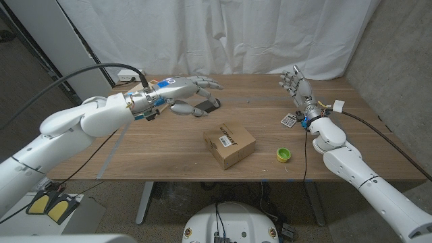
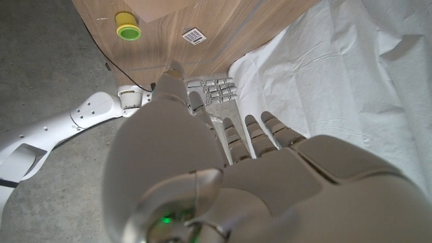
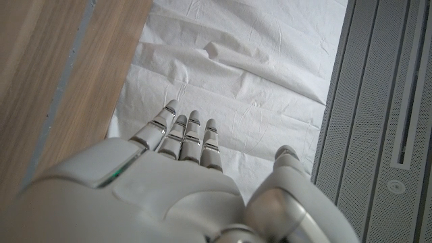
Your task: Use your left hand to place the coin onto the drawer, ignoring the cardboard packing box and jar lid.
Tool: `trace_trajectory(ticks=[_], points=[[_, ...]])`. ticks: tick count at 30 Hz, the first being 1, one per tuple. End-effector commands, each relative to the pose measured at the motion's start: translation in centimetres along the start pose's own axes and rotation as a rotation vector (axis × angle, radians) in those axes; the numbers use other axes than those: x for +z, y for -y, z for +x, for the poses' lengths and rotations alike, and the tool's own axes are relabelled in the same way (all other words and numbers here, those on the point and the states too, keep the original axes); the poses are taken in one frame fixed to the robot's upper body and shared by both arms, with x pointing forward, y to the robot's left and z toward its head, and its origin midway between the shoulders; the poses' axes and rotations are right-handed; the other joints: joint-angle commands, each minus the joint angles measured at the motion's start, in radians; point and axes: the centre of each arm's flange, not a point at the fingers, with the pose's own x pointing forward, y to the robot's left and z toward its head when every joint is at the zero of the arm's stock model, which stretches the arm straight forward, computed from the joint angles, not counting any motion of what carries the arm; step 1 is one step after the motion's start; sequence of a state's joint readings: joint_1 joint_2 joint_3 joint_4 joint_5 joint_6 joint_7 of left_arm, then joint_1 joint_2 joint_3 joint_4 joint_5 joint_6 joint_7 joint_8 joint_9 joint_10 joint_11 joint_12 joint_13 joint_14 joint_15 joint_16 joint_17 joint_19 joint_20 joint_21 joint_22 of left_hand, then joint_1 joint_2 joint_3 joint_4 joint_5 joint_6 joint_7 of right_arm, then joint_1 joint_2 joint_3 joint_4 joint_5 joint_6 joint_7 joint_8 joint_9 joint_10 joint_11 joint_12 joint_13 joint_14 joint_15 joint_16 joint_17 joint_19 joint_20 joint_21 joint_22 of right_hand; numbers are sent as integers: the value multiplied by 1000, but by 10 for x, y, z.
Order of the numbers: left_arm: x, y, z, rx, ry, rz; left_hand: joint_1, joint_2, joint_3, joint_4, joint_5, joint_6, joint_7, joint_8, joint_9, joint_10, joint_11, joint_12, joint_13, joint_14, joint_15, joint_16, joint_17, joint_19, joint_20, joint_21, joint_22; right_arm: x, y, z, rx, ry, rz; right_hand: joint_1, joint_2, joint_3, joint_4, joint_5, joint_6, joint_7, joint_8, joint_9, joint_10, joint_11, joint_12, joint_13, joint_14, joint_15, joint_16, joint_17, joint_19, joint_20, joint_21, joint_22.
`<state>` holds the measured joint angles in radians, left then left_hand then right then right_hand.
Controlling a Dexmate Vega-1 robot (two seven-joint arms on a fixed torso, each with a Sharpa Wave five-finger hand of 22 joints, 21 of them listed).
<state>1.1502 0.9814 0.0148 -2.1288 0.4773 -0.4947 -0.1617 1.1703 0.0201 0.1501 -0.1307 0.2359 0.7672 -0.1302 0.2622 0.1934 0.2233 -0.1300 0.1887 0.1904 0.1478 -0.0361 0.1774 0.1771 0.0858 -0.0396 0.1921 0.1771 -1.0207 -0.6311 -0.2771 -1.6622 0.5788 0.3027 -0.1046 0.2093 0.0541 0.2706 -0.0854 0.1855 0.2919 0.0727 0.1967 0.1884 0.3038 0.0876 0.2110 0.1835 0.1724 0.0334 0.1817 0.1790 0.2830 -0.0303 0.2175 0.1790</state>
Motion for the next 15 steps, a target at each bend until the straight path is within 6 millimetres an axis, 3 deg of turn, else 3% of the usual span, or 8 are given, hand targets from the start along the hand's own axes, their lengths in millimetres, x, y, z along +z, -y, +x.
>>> trace_trajectory(ticks=[1, 15], points=[[14, 14, 20, -87, 2, 52, 8, 7, 3, 5, -5, 14, 5, -1, 3, -8, 1, 1, 3, -6, -69, 2, 2, -10, -18, -2, 1, 24, 18, -15, -11, 12, -34, -3, 3, 1, -4, 7, 8, -2, 2, 3, 7, 0, 6, 5, 6, 3, 4, 4, 7, 0, -5, 6], [31, 30, 51, -201, 62, 120, 11, 11, 2, 7, -7, 16, 13, -8, 3, -21, 8, 2, 3, -23, -59, 0, 2, -28, -12, -4, 1, 49, 37, -53, -29, 42, -66, -8, 2, -1, -3, 7, 9, -1, 2, 3, 8, 0, 7, 5, 6, 3, 5, 5, 8, 0, -5, 6]])
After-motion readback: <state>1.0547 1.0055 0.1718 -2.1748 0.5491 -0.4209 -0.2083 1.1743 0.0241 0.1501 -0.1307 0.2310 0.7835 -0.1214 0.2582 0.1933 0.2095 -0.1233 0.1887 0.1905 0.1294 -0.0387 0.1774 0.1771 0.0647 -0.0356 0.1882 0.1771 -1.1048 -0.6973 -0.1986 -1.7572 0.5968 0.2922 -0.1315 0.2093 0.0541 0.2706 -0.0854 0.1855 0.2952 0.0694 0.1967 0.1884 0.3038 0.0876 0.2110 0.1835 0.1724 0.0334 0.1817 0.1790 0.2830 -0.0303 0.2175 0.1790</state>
